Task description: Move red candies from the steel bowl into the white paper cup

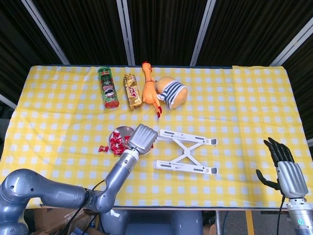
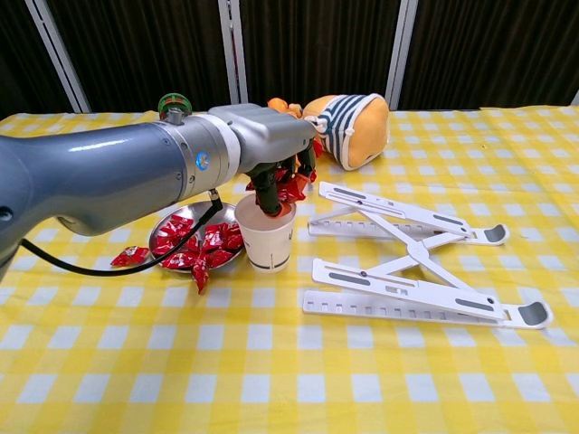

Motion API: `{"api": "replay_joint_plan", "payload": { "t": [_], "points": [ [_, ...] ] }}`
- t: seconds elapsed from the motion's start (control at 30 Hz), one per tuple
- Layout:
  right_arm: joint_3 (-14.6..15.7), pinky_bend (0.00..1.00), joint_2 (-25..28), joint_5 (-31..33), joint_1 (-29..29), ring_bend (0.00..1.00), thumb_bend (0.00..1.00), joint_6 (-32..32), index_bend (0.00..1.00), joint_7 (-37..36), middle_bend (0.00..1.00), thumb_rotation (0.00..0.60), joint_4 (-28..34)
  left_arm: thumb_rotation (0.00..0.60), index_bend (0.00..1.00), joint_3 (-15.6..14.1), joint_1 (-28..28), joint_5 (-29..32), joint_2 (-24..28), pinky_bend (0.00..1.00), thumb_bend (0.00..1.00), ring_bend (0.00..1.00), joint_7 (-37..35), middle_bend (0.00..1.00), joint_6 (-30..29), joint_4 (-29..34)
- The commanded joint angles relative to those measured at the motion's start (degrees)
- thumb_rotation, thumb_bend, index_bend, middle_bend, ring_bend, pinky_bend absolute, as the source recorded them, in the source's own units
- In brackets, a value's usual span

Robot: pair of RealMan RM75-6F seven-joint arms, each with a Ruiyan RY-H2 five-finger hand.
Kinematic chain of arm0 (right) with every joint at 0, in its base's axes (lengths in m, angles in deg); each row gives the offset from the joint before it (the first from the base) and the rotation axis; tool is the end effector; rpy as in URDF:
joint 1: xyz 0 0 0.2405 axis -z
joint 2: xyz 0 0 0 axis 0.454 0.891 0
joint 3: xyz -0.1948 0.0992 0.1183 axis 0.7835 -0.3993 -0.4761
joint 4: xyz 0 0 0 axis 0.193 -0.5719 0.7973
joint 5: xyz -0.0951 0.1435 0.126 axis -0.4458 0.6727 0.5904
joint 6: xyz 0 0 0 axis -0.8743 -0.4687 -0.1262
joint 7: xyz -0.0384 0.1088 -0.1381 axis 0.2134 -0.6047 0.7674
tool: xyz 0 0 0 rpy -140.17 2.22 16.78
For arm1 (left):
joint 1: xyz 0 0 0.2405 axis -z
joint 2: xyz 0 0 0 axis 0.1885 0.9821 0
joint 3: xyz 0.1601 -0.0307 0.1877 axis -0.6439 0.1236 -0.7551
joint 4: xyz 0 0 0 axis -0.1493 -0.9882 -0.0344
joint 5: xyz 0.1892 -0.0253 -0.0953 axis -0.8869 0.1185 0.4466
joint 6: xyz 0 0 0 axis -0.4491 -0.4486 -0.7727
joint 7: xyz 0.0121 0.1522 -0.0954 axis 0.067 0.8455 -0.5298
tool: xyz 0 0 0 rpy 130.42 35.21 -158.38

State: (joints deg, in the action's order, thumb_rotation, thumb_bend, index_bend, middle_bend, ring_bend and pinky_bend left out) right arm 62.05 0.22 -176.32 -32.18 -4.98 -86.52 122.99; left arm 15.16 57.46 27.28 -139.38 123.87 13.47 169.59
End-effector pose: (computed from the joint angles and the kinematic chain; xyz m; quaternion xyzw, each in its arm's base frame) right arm -0.2931 -0.2175 0.1513 0.5591 -0.4648 0.4426 0.5248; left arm 0.0129 0.3553 -0.0845 -0.8166 -0.2628 -0.2908 0.4237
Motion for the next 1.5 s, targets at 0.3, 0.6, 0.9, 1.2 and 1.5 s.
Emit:
{"api": "replay_joint_plan", "payload": {
  "t": [0.3, 0.6, 0.9, 1.2, 1.5],
  "points": [
    [0.0, 0.0, 0.0, -0.1, 0.0, 0.0, 0.41, 0.1, 0.0, 0.0, 0.0, 0.6, 0.0, 0.6, 0.45, 0.0, 0.0, -0.1, 0.0, 0.92, 0.38, 0.88, -0.2, 0.49, 0.0, 0.1],
    [0.0, 0.0, 0.0, -0.1, 0.0, 0.0, 0.41, 0.1, 0.0, 0.0, 0.0, 0.6, 0.0, 0.6, 0.44, 0.0, -0.2, -0.3, 0.4, 0.92, 0.38, 0.88, -0.7, 0.47, -0.3, 0.6],
    [-0.1, 0.0, 0.0, 0.0, 0.0, 0.0, 0.41, 0.2, 0.0, -0.1, 0.0, 0.6, -0.1, 0.6, 0.34, 2.7, -3.2, -4.8, 4.1, 0.92, 0.35, 0.85, -7.2, 0.36, -3.1, 5.8],
    [0.0, 0.0, -0.2, -0.3, 0.1, 0.0, 0.41, 0.4, 0.0, 0.4, 0.0, 0.6, -0.2, 0.6, 0.34, -2.9, -9.5, -11.4, 13.0, 0.93, 0.22, 0.87, -9.2, 0.53, -7.0, 14.2],
    [0.2, 0.0, -0.5, -0.3, 0.1, 0.0, 0.41, 0.3, 0.0, 1.4, 0.0, 0.6, -0.3, 0.6, 0.33, -11.5, -14.3, -12.9, 18.6, 0.95, 0.22, 0.91, -7.6, 0.85, -6.0, 17.5]
  ]
}}
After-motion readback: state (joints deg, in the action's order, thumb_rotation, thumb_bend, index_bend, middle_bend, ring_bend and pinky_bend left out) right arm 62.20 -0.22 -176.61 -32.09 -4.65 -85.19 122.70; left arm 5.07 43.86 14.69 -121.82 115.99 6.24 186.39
